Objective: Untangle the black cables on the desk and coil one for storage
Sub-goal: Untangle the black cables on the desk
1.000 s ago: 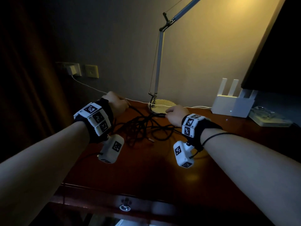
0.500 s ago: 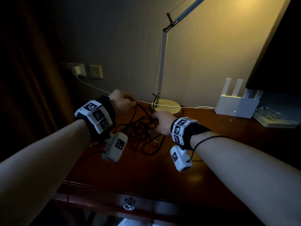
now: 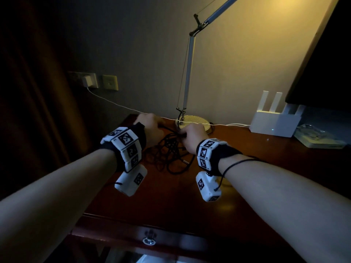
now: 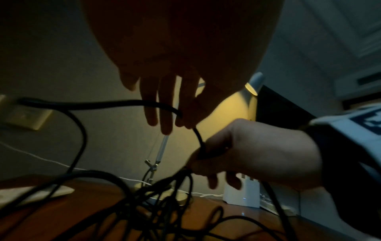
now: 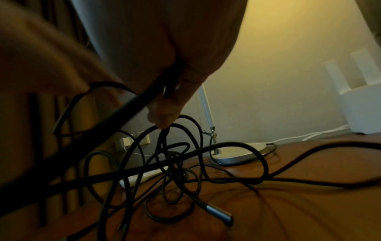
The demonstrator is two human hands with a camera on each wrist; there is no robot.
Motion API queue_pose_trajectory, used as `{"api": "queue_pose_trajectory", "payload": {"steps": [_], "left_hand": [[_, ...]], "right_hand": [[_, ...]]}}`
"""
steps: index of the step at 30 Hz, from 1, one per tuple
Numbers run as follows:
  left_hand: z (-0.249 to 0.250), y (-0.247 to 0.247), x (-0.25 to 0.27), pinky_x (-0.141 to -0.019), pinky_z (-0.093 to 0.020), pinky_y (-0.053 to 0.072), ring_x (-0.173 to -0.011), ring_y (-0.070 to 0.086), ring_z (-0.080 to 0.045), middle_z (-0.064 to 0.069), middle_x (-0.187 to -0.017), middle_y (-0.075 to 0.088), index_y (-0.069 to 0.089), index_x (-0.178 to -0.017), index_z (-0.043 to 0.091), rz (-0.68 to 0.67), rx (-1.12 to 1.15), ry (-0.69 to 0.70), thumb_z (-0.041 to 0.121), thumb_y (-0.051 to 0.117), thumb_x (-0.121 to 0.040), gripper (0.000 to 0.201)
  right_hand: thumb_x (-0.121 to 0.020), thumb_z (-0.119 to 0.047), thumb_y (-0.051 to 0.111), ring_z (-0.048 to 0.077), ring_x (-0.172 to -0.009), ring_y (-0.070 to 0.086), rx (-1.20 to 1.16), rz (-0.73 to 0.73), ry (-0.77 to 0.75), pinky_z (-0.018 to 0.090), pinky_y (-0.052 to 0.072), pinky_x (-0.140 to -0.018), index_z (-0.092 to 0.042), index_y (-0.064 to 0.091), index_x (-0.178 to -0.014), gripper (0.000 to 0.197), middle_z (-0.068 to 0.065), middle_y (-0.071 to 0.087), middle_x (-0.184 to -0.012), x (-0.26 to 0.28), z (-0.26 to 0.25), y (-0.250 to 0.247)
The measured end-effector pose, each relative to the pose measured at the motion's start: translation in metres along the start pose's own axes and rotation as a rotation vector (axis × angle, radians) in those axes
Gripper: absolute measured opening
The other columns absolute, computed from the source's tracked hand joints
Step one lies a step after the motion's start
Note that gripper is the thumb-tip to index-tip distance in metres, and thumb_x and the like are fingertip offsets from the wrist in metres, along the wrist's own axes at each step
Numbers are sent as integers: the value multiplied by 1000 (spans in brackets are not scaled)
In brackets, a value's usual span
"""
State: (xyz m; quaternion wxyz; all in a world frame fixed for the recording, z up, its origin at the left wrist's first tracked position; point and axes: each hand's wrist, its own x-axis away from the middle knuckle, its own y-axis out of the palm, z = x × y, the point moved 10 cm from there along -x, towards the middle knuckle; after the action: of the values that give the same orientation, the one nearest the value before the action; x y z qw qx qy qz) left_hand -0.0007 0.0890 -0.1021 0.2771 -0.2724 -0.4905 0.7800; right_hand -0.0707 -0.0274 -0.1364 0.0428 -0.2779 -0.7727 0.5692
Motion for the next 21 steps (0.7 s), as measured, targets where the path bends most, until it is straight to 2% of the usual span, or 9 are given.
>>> {"api": "queue_pose_trajectory", "payload": {"steps": [2,5,8,10,11,13,15,18,21], "left_hand": [[20,12,1,-73,-25,47,-97,61,-19,1,-111,65,66,-115,28,-47,-24,62,33,57,-90,27],[22,31,-6,-75,-29,50,-96,60,-22,-5,-113,64,67,-114,21,-115,-84,23,34,55,-93,27],[14,27,-7,-82,-35,53,-95,60,-23,-4,-109,65,70,-104,24,-64,-51,12,30,55,-94,19],[9,19,-7,-76,-30,50,-90,60,-18,1,-101,66,71,-98,26,-23,36,44,28,56,-93,16],[7,13,-7,-73,-27,48,-88,59,-16,3,-98,66,71,-98,26,-10,86,60,26,56,-93,15],[-1,4,-8,-76,-30,50,-89,61,-16,2,-96,67,70,-95,27,-7,206,72,25,57,-93,13],[-10,-9,-10,-80,-35,52,-90,62,-17,2,-92,66,66,-90,30,-6,345,47,24,57,-94,12],[-34,-36,-12,-69,-27,48,-80,57,-9,7,-86,60,63,-92,27,101,444,-57,22,54,-96,11],[-63,-45,-15,-81,-33,52,-85,59,-17,0,-91,63,63,-85,28,176,398,-159,23,54,-95,15]], "right_hand": [[-95,-8,53,27,-108,59,56,-31,10,24,42,-84,-6,70,-109,22,11,66,-111,-3,-2,2],[-94,-9,54,28,-109,57,96,-55,7,26,42,-83,-10,68,-111,22,12,63,-114,-5,-6,7],[-90,-9,60,29,-112,56,110,-61,-24,33,49,-89,-19,66,-120,32,11,60,-119,-2,-4,11],[-87,-11,64,28,-110,57,93,-37,-44,36,52,-89,-19,66,-119,32,9,62,-117,1,-1,10],[-86,-14,67,28,-108,59,61,-14,-56,35,52,-87,-19,68,-116,31,8,64,-113,1,-1,9],[-83,-20,70,26,-102,61,-29,23,-54,28,50,-83,-20,68,-115,32,7,67,-108,-1,1,11],[-81,-25,73,26,-102,62,-88,16,-13,29,51,-84,-23,59,-126,47,7,66,-111,-3,10,17],[-76,-31,79,24,-103,63,-141,-42,50,27,50,-81,-26,44,-135,69,4,66,-115,-1,31,26],[-80,-23,77,20,-102,63,-158,-55,77,26,49,-79,-27,42,-137,67,0,67,-109,3,43,28]]}}
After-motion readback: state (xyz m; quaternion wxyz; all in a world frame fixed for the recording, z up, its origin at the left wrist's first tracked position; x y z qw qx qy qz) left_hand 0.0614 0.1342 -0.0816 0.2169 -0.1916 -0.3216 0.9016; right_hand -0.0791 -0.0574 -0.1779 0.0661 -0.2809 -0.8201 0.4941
